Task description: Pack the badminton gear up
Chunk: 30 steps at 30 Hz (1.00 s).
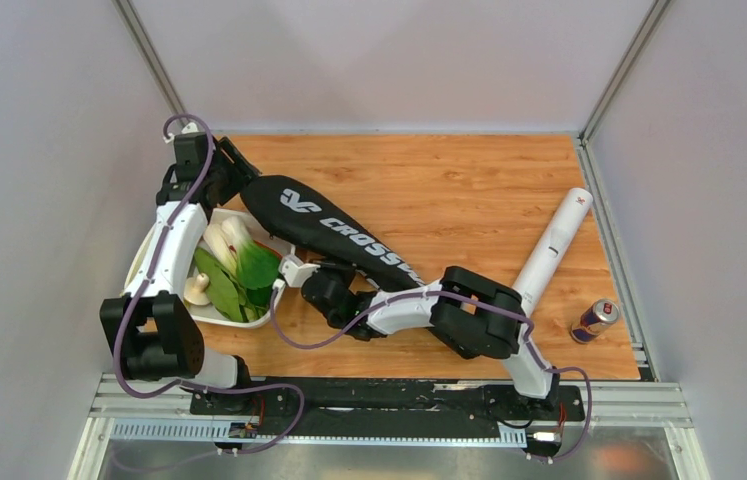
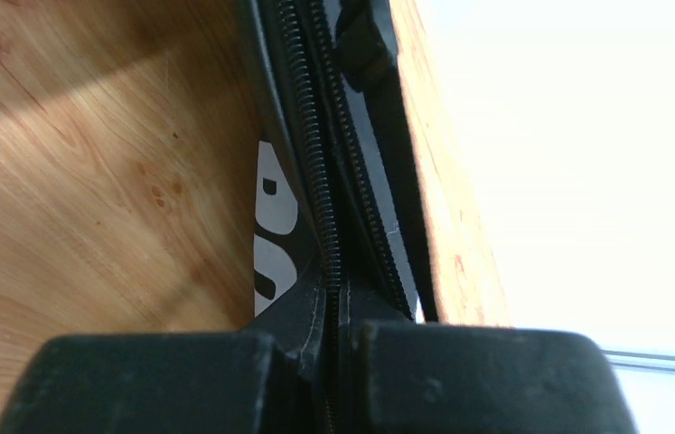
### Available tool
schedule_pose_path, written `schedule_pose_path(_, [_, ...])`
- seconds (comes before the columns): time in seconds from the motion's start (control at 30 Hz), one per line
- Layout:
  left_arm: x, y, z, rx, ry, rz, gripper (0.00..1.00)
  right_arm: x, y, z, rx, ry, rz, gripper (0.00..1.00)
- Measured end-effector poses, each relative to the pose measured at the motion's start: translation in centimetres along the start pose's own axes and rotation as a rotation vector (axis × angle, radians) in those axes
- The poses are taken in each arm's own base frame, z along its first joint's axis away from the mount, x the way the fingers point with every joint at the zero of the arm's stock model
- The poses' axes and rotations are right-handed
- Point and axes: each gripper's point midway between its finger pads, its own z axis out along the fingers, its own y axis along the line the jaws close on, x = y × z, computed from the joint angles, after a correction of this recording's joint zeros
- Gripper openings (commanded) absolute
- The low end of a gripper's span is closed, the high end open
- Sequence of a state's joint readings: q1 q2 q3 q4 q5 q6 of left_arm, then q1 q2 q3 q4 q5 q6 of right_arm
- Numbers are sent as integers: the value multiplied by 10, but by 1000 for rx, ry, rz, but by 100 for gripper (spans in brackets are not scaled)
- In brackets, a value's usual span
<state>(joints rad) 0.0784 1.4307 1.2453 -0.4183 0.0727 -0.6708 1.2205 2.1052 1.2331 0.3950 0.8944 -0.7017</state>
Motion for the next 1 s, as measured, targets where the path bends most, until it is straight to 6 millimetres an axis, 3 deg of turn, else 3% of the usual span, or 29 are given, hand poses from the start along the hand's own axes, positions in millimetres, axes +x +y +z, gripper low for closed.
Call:
schedule_pose_path(0.37, [38,31,11,-64,83,33,69,15,-31,3,-12,-7,107,0])
schedule_pose_path(0.67, [43,21,23,13,85,15,68,18,-54,3,-38,-46,173,0])
schedule_pose_path(0.83, [52,16,41,56,120,-12,68,17,-57,2,-61,-68,188,0])
schedule_pose_path(1.0, [56,13,45,82,130,-34,68,20,-56,2,-79,-75,192,0])
